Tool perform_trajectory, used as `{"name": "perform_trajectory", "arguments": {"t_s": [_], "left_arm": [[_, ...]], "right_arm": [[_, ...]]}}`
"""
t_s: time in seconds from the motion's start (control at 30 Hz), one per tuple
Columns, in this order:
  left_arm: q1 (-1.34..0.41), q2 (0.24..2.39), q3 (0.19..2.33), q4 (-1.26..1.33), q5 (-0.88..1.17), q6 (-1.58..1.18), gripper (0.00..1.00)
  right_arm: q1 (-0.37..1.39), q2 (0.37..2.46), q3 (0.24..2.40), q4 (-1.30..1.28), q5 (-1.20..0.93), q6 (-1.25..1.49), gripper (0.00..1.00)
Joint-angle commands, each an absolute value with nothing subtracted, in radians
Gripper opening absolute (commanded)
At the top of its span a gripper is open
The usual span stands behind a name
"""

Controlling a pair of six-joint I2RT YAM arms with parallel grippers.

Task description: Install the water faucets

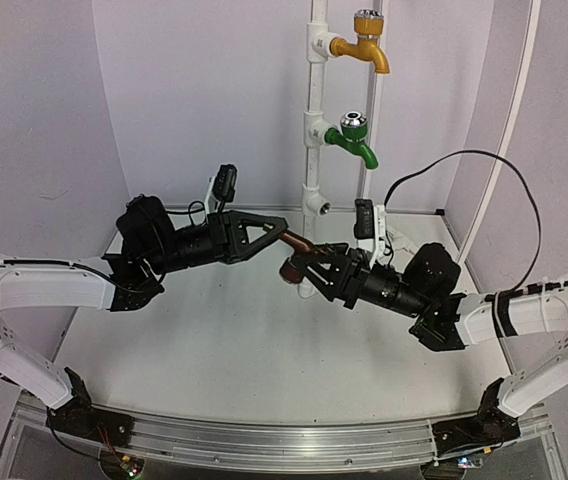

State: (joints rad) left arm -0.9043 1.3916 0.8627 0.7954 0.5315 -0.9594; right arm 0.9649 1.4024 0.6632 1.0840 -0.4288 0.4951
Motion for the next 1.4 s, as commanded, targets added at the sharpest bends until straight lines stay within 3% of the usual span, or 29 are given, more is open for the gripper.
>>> {"name": "perform_trajectory", "arguments": {"t_s": [0.0, 0.2, 0.33, 0.4, 0.5, 0.6, 0.73, 0.9, 1.0, 1.17, 1.27, 1.37], "left_arm": [[-0.908, 1.391, 0.885, 0.879, 0.55, -0.974, 0.0], [-0.908, 1.388, 0.888, 0.888, 0.56, -0.97, 0.0], [-0.908, 1.399, 0.894, 0.889, 0.568, -0.972, 0.0], [-0.907, 1.398, 0.875, 0.888, 0.552, -0.979, 0.06], [-0.893, 1.375, 0.825, 0.874, 0.516, -0.98, 0.5], [-0.853, 1.342, 0.782, 0.814, 0.489, -0.977, 0.69], [-0.807, 1.293, 0.838, 0.475, 0.406, -0.861, 0.74], [-0.805, 1.289, 0.921, 0.281, 0.341, -0.727, 0.75], [-0.805, 1.317, 0.972, 0.262, 0.348, -0.693, 0.76], [-0.818, 1.452, 1.105, 0.266, 0.564, -0.717, 0.79], [-0.9, 1.548, 1.189, 0.268, 0.66, -0.695, 0.92], [-0.943, 1.607, 1.23, 0.268, 0.698, -0.709, 0.97]], "right_arm": [[0.968, 1.447, 0.733, 1.201, -0.426, 0.53, 0.45], [0.968, 1.515, 0.773, 1.252, -0.448, 0.56, 0.29], [0.968, 1.523, 0.771, 1.274, -0.439, 0.567, 0.01], [0.968, 1.498, 0.734, 1.275, -0.4, 0.558, 0.0], [0.967, 1.426, 0.631, 1.249, -0.302, 0.508, 0.0], [0.966, 1.315, 0.586, 0.969, -0.199, 0.34, 0.0], [0.966, 1.207, 0.707, 0.353, -0.021, 0.041, 0.0], [0.967, 1.149, 0.826, -0.076, 0.182, -0.259, 0.0], [0.967, 1.115, 0.879, -0.188, 0.224, -0.321, 0.0], [0.966, 1.048, 0.905, -0.17, -0.089, -0.246, 0.0], [0.967, 1.041, 0.912, -0.119, -0.197, -0.194, 0.0], [0.966, 1.039, 0.92, -0.091, -0.279, -0.182, 0.0]]}}
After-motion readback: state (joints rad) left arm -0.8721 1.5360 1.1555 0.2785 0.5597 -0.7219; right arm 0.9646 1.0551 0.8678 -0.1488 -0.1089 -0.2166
